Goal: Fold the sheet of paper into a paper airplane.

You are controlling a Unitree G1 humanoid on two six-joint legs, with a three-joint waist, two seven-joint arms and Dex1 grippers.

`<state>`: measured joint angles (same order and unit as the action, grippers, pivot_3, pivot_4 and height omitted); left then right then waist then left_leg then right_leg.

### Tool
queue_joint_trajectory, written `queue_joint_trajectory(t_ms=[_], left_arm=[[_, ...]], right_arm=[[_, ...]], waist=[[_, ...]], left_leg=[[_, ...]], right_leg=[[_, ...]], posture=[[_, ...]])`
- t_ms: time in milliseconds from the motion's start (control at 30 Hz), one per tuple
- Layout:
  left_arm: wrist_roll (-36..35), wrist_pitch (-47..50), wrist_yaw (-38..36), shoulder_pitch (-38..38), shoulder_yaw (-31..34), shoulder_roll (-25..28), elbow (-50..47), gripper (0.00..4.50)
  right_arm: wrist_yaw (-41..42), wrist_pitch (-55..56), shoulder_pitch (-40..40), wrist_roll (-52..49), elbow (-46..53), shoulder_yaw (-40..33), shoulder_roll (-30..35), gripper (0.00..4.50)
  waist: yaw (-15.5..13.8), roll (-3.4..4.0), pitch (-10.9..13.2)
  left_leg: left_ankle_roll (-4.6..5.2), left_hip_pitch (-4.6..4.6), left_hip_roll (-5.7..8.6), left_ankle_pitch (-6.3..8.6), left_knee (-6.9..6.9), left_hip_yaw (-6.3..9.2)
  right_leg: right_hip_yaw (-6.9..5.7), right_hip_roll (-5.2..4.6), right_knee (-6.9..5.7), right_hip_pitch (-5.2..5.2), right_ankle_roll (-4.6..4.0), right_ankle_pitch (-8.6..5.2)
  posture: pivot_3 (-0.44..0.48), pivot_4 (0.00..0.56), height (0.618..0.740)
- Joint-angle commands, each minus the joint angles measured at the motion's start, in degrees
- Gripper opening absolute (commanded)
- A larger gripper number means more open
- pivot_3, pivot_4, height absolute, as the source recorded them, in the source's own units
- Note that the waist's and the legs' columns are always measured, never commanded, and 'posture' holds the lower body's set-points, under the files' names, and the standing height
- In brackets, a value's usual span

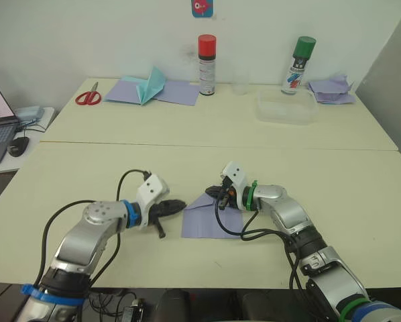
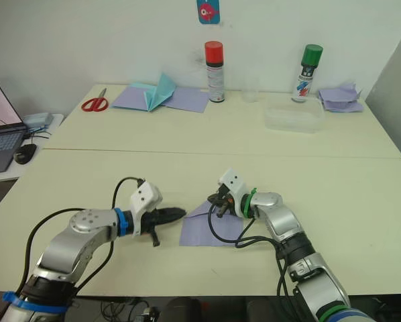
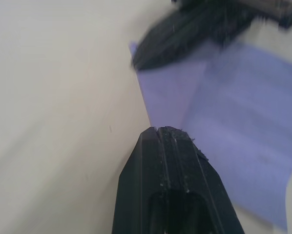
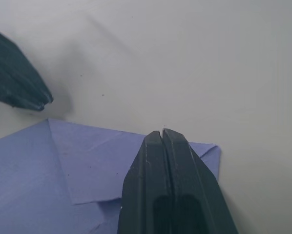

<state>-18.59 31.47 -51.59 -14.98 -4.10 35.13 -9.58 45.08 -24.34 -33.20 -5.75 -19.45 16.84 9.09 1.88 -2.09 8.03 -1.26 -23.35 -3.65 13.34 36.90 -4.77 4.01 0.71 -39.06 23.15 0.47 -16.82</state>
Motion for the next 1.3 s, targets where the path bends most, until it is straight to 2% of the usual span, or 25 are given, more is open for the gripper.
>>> queue_joint_trajectory(t_ms=[33,233,467,700,833,967,1133,1300], left_arm=[[-0.9,0.5,1.2,-2.3,-1.1,-2.9,0.2,0.03],[7.9,-5.3,1.8,-2.7,-8.9,-3.1,6.8,0.03],[11.6,-3.6,1.7,-2.9,-12.5,-2.3,8.9,0.03],[11.7,-3.3,1.1,-2.2,-12.9,-2.1,8.3,0.03],[12.1,-2.8,1.5,-2.8,-12.9,-2.2,8.9,0.03],[12.9,-1.7,2.2,-2.8,-13.4,-1.8,9.1,0.03],[13.1,-1.5,2.4,-2.3,-13.6,-1.7,9.0,0.03],[13.4,-2.1,2.4,-2.7,-13.7,-1.9,9.7,0.03]], right_arm=[[0.1,-1.0,0.2,1.0,-2.4,0.8,0.3,0.0],[0.0,-1.0,0.2,1.2,-2.3,0.8,0.2,0.0],[2.9,3.1,2.2,0.3,2.6,2.2,0.3,0.0],[0.0,2.0,2.3,3.8,1.2,4.1,0.5,0.0],[-5.6,0.8,1.0,4.8,-2.6,1.4,-0.3,0.0],[-8.6,1.5,0.2,4.4,-4.3,-1.0,0.9,0.0],[-11.8,2.7,-0.5,4.3,-6.1,-3.0,1.4,0.0],[-11.1,4.6,-1.1,2.2,-5.4,-5.0,1.0,0.0]], waist=[[0.0,0.0,0.0],[0.2,0.01,0.0],[0.0,0.01,0.0],[0.0,0.01,0.0],[0.0,0.01,-0.1],[0.0,0.01,0.0],[-0.1,0.02,-0.1],[-0.1,0.02,-0.1]], left_leg=[[0.0,0.0,0.0,0.0,0.0,-0.01],[0.0,0.0,-0.02,0.0,-0.06,0.04],[0.0,0.0,0.05,0.0,-0.02,0.01],[0.0,0.01,0.01,0.0,-0.02,0.02],[0.0,0.14,0.0,0.0,-0.03,0.01],[0.0,0.53,0.01,0.01,-0.06,0.05],[0.0,0.57,0.05,0.01,-0.05,0.13],[0.0,0.58,0.05,0.01,-0.05,0.17]], right_leg=[[0.0,0.01,0.0,0.0,-0.05,0.03],[0.04,0.04,-0.01,0.03,-0.23,0.13],[0.01,0.04,-0.01,0.0,-0.2,0.12],[0.02,0.04,-0.01,0.0,-0.21,0.12],[0.02,0.04,-0.02,-0.09,-0.09,0.05],[0.05,0.01,0.07,-0.59,0.0,-0.05],[0.06,-0.05,0.1,-0.71,0.0,-0.06],[0.05,-0.07,0.1,-0.75,-0.01,-0.06]], posture=[[0.0,0.15,0.74],[0.0,0.15,0.74],[0.0,0.15,0.74],[0.0,0.15,0.74],[0.0,0.15,0.74],[0.0,0.15,0.74],[0.0,0.15,0.74],[0.0,0.15,0.74]])
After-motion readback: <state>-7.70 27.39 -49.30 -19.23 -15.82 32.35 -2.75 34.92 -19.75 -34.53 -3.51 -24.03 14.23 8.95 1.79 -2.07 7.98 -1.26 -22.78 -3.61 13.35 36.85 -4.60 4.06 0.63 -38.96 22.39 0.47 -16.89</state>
